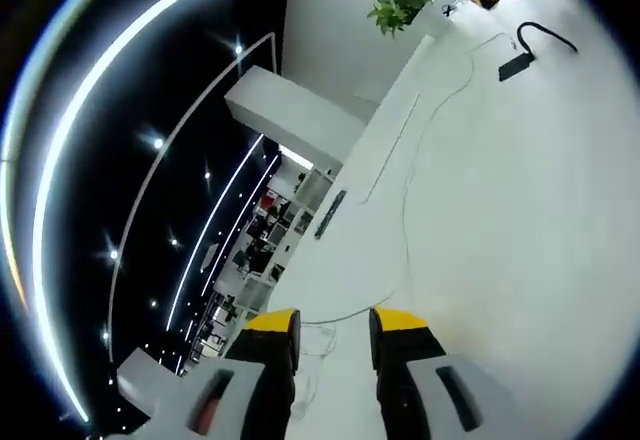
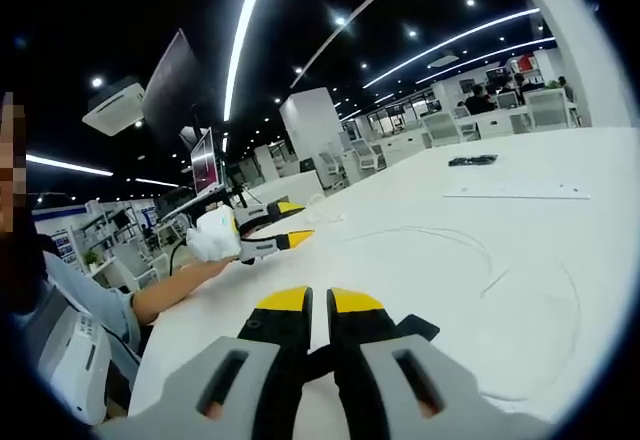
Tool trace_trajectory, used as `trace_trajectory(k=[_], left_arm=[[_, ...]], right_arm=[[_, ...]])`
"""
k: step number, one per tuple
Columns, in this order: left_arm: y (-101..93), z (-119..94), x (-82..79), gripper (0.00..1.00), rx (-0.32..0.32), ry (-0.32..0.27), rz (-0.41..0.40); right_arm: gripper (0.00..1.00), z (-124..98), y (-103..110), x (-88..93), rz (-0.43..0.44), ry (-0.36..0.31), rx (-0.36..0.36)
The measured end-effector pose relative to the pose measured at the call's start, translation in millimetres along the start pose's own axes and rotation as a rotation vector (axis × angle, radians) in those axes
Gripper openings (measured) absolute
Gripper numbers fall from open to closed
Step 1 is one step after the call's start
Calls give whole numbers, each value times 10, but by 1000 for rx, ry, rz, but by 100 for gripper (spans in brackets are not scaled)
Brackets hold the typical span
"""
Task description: Peel open the Velcro strap on the desktop, arrange the wired earphones neatly onto it, and close the Velcro strap to secure them.
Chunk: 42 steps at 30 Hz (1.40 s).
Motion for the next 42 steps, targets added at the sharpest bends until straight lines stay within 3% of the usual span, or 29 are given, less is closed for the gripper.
trace_trajectory(k=[11, 25, 42], left_arm=[[-6, 61, 11, 29, -20, 13, 54], [-73, 81, 49, 25, -23, 28, 197], [-119, 44, 43, 18, -8, 37, 219]], right_arm=[[8, 5, -7, 11, 7, 1, -2], [8, 19, 1, 25, 21, -1, -5], [8, 22, 29, 66, 22, 6, -7]])
Point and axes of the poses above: the point that each gripper's makers call its tool centre point, and the gripper's own axes: z roughly forward along the fingers, y roughly to its left, x roughly out of its underside, the point moved 9 cm from there along -z, roughly backward along the fingers, and after that the axes turned 9 degrees about -x, right-handed, at the moved point
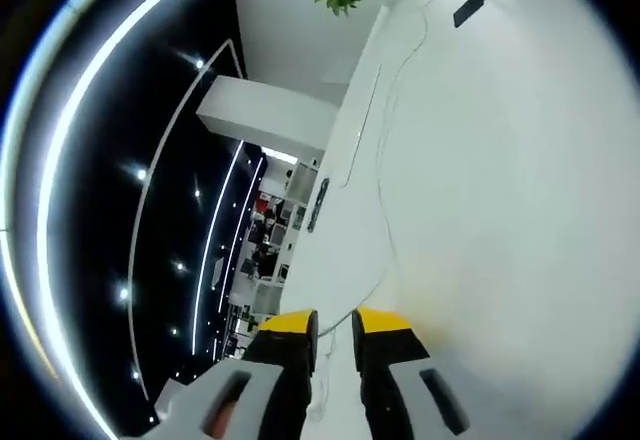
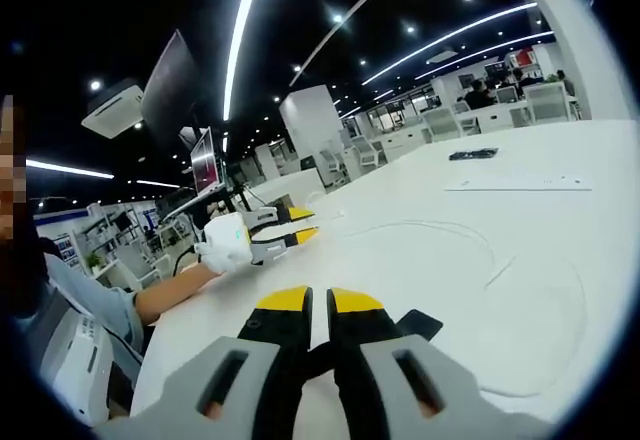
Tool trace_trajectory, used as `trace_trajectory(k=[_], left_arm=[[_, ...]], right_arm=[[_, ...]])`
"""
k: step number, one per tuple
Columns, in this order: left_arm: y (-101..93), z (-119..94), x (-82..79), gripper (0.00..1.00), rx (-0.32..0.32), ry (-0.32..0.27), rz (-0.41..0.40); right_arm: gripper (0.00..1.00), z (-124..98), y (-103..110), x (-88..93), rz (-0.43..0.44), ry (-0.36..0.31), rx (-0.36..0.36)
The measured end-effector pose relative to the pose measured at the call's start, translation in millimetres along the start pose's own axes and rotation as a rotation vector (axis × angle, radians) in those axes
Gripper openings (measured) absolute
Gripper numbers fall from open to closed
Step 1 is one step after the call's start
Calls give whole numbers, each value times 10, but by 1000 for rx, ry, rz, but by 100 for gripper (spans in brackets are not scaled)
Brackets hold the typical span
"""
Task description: Peel open the Velcro strap on the desktop, arrange the wired earphones neatly onto it, and close the Velcro strap to secure them.
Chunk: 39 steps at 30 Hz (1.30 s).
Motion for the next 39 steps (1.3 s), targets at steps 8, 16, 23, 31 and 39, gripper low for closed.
trace_trajectory(k=[8, 16, 23, 31, 39], left_arm=[[-3, -8, -2, 14, 2, 5, 3], [25, -34, -42, 12, -16, -6, 13], [57, -76, -104, 10, -25, -21, 4], [97, -138, -186, 7, -29, -43, -16], [96, -199, -285, 6, -11, -77, -70]], right_arm=[[8, -1, -11, -1, 0, 2, 1], [8, -10, -16, -15, -3, -1, 4], [8, -15, -21, -26, -7, -1, 7], [8, -10, -22, -32, -14, 3, 15], [8, -24, -24, -63, -32, -2, 22]])
Point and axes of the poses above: the point that each gripper's makers call its tool centre point, and the gripper's own axes: z roughly forward along the fingers, y roughly to its left, x roughly out of its underside, the point moved 9 cm from there along -z, roughly backward along the fingers, and after that the axes turned 9 degrees about -x, right-handed, at the moved point
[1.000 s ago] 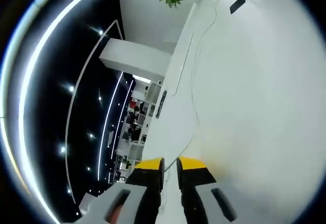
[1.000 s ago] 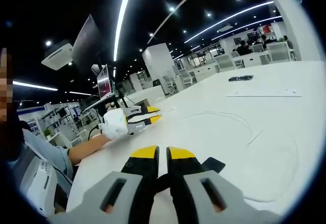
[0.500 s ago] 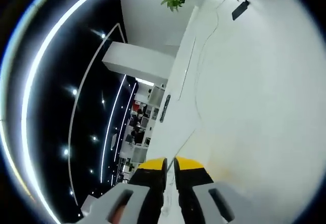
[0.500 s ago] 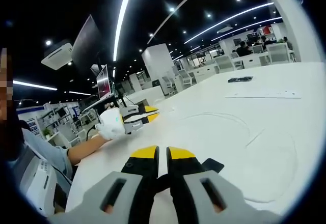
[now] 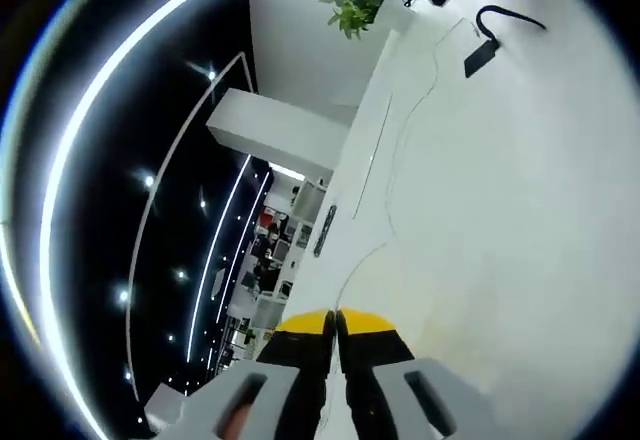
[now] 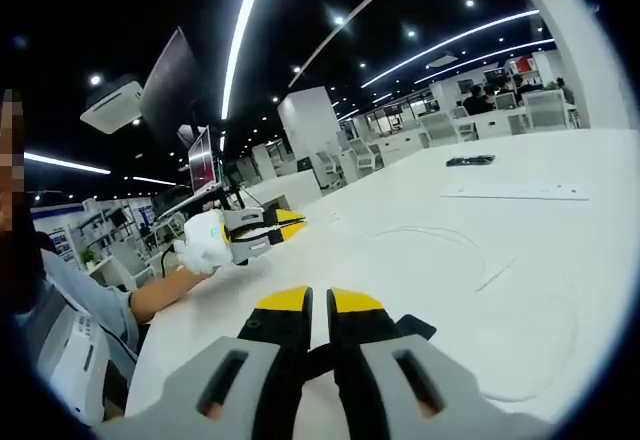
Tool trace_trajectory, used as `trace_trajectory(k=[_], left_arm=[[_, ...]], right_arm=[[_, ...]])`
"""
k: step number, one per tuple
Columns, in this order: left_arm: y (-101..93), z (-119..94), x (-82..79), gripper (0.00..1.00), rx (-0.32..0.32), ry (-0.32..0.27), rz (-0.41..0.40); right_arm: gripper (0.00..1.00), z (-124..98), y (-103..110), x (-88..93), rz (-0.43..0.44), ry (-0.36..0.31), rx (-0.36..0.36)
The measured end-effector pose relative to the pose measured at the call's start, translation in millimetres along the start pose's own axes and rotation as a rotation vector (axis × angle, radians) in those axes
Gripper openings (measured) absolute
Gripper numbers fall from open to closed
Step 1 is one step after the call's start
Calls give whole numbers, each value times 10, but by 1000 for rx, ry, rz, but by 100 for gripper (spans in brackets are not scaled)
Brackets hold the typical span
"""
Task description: Peel open the Velcro strap on the desktop, arrange the wired earphones neatly onto it, and close the Velcro strap to secure them.
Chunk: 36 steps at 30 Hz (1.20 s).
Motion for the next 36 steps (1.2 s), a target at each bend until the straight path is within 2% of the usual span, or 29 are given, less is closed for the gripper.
trace_trajectory(k=[8, 13, 23, 36], left_arm=[[29, -126, -125, 6, 3, -48, -104], [68, -159, -223, 6, -7, -86, -141], [87, -278, -437, 6, 17, -168, -243], [50, -414, -671, 6, 114, -271, -386]], right_arm=[[8, -28, -39, -21, -15, -3, 22], [9, -40, -63, -21, -15, -5, 30], [9, -41, -61, -17, -24, -5, 36], [10, -31, 24, -106, -54, -14, 10]])
Point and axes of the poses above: the point that each gripper's makers call its tool centre point, and the gripper's own axes: z roughly forward along the fingers, y roughly to its left, x roughly out of its underside, the point moved 9 cm from there along -z, roughly backward along the fingers, and after that the axes turned 9 degrees about -x, right-handed, at the moved point
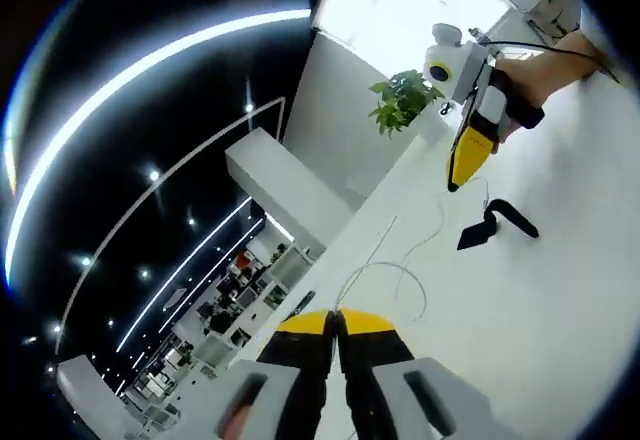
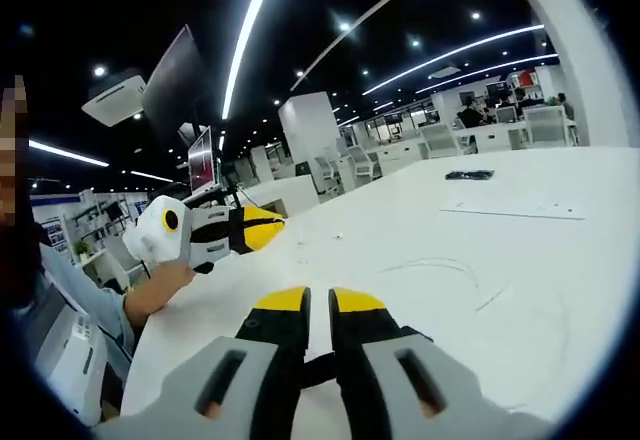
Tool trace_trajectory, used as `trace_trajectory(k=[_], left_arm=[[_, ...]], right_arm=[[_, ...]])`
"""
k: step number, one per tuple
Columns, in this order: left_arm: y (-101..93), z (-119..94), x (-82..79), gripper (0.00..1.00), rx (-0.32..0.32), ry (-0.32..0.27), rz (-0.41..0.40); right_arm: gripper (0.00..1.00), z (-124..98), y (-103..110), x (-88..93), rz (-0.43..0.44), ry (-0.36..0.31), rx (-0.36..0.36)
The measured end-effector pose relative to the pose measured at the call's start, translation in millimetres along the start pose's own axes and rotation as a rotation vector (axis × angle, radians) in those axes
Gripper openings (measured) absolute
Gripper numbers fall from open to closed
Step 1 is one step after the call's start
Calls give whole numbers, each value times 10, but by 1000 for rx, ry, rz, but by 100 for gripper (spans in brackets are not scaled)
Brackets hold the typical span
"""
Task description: Peel open the Velcro strap on the desktop, arrange the wired earphones neatly onto it, and close the Velcro strap to secure them.
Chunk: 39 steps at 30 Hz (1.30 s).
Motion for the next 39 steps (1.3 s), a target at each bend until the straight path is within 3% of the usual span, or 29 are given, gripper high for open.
trace_trajectory(k=[23, 29, 39], left_arm=[[-446, -48, -234, 6, 199, -100, -31], [-540, -96, -306, 6, 264, -153, 2], [-594, -144, -365, 6, 293, -205, 71]], right_arm=[[12, 123, 233, 3, -102, 33, -35], [13, 160, 282, 26, -140, 49, -41], [12, 188, 298, 46, -145, 67, -60]])
Point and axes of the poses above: the point that each gripper's makers call its tool centre point, and the gripper's own axes: z roughly forward along the fingers, y roughly to its left, x roughly out of its underside, the point moved 9 cm from there along -z, roughly backward along the fingers, and after that the axes turned 9 degrees about -x, right-handed, at the moved point
